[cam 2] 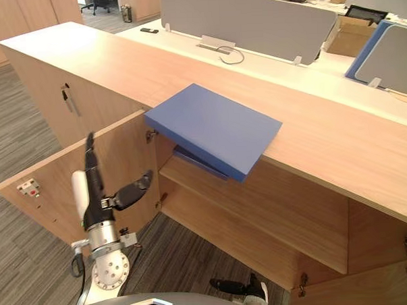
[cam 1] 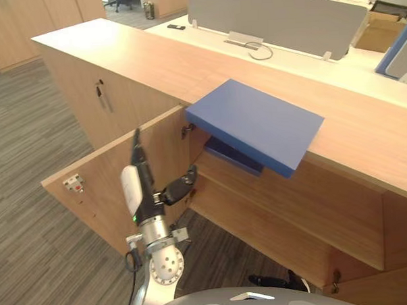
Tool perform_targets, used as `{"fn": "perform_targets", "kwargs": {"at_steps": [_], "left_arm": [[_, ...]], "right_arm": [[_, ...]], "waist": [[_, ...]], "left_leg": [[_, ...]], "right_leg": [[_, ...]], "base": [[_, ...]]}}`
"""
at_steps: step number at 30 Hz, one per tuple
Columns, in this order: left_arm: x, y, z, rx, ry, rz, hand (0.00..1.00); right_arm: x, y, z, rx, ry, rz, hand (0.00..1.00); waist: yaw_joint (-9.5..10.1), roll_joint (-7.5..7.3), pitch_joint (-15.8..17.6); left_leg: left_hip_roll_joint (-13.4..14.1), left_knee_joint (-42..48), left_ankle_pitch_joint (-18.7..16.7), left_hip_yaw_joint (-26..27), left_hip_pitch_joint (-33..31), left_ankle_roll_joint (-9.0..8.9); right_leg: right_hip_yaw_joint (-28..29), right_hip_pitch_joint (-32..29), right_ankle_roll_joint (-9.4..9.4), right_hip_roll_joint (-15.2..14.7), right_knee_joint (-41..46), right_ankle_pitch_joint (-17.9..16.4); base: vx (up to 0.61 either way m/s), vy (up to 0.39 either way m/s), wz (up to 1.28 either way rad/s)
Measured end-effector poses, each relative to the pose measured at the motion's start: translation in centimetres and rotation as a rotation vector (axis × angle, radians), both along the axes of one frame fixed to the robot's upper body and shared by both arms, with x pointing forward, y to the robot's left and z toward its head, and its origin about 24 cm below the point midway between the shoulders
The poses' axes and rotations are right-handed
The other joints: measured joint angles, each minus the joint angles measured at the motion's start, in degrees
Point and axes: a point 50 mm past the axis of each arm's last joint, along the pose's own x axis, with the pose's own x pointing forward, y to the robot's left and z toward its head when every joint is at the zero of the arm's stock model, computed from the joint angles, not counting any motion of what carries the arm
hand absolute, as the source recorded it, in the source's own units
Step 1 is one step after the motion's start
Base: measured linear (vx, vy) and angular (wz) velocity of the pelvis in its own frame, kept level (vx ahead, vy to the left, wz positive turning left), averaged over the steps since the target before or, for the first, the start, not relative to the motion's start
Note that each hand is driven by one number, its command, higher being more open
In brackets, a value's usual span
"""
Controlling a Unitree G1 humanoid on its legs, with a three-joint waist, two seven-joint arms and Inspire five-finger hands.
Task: Walk over to the cabinet, pick up the folder, carry it to the office cabinet, place the folder inside the office cabinet, then close the office cabinet door
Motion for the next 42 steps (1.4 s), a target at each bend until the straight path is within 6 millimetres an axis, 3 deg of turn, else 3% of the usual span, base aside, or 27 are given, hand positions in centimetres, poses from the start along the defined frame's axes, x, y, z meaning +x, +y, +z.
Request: {"fn": "perform_targets", "kwargs": {"at_steps": [6,13,19,33,38,42], "left_arm": [[1.7,0.2,1.6,0.305,-0.111,-0.073,1.0],[2.8,3.2,0.1,0.439,-0.008,0.001,1.0],[3.0,5.1,0.2,0.477,0.016,0.074,1.0],[3.3,6.0,-0.3,0.562,0.054,0.028,1.0],[3.9,5.9,0.4,0.574,0.02,0.024,1.0],[4.4,5.8,0.9,0.577,-0.005,0.024,1.0]], "right_arm": [[0.7,-0.2,0.1,0.017,-0.02,0.066,1.0],[1.5,-0.7,0.2,0.019,-0.032,0.096,1.0],[1.7,-1.0,0.2,0.019,-0.033,0.077,1.0],[1.5,-1.8,0.1,0.012,-0.014,0.018,1.0],[1.5,-1.9,0.1,0.014,-0.007,0.007,1.0],[1.7,-1.9,0.1,0.018,-0.005,-0.007,1.0]], "waist": [[-2.88,1.54,-1.6],[-5.03,2.55,-1.3],[-5.28,3.17,-1.0],[-5.47,4.09,-1.2],[-5.55,4.07,-1.2],[-6.68,4.07,-1.2]], "left_leg": [[-0.4,-7.2,3.5,3.2,3.7,0.35],[-1.4,-11.3,5.8,5.0,5.2,0.99],[-2.5,-14.4,7.7,5.4,5.5,1.37],[-2.9,-14.4,7.9,5.1,5.4,1.58],[-3.0,-14.4,7.9,4.8,5.4,1.58],[-3.0,-14.4,7.9,4.8,5.4,1.53]], "right_leg": [[2.8,-0.9,-0.09,0.5,-2.0,2.6],[4.9,-2.2,0.34,0.4,-3.2,4.4],[5.8,-3.5,0.96,-0.1,-3.7,4.8],[5.9,-2.9,0.94,-0.2,-5.2,4.8],[5.9,-2.8,0.64,-0.2,-5.7,5.1],[5.9,-2.8,0.43,-0.2,-5.7,5.2]], "base": [[0.02,0.013,-0.29],[-0.05,0.019,-0.14],[-0.06,0.016,-0.06],[-0.01,0.0,0.0],[0.0,0.0,0.0],[-0.02,-0.008,-0.01]]}}
